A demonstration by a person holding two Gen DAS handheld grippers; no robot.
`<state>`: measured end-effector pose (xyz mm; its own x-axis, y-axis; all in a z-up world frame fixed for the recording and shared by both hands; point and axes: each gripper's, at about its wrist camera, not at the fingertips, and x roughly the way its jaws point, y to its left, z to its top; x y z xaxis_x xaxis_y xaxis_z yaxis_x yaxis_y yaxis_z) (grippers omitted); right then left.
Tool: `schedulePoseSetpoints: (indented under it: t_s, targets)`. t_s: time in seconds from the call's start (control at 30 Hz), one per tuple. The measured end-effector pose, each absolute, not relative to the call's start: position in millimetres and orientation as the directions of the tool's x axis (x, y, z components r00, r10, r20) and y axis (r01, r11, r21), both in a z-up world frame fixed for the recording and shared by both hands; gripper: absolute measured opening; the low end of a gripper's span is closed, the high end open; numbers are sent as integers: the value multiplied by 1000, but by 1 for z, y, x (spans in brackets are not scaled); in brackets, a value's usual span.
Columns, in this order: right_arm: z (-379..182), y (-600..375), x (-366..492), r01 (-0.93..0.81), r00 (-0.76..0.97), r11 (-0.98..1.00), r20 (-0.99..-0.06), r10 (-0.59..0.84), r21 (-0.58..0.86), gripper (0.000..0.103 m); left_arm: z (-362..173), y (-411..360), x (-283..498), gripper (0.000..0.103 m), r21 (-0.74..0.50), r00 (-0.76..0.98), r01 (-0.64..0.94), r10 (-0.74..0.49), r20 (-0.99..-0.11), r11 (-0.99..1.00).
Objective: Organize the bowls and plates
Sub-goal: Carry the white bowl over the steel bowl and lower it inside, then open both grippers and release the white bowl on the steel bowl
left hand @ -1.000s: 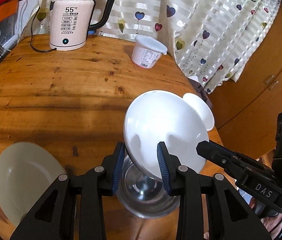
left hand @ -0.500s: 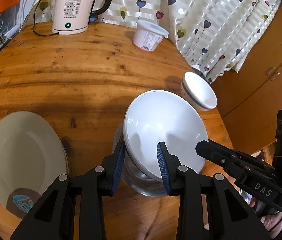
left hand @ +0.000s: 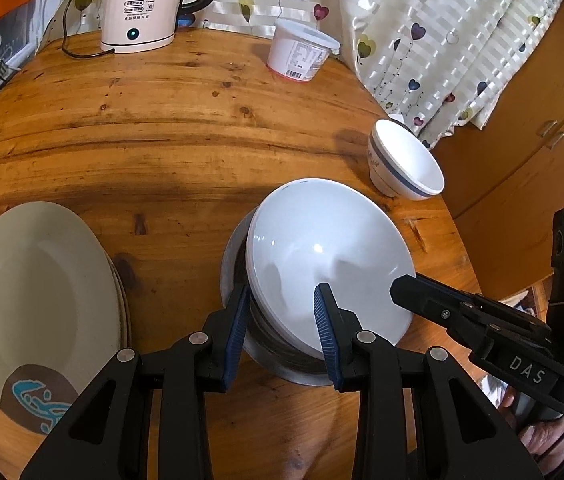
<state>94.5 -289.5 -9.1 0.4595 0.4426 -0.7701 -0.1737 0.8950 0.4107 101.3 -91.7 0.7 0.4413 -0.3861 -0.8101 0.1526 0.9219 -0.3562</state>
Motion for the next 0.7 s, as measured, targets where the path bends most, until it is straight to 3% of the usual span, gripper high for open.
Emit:
schedulePoseSetpoints:
  t_s: [0.7]
  targets:
    - [-15,-289,96,-187,455,903,-781,428,386,19,6,-106,96,37,-214,497,204,-290,-818,955]
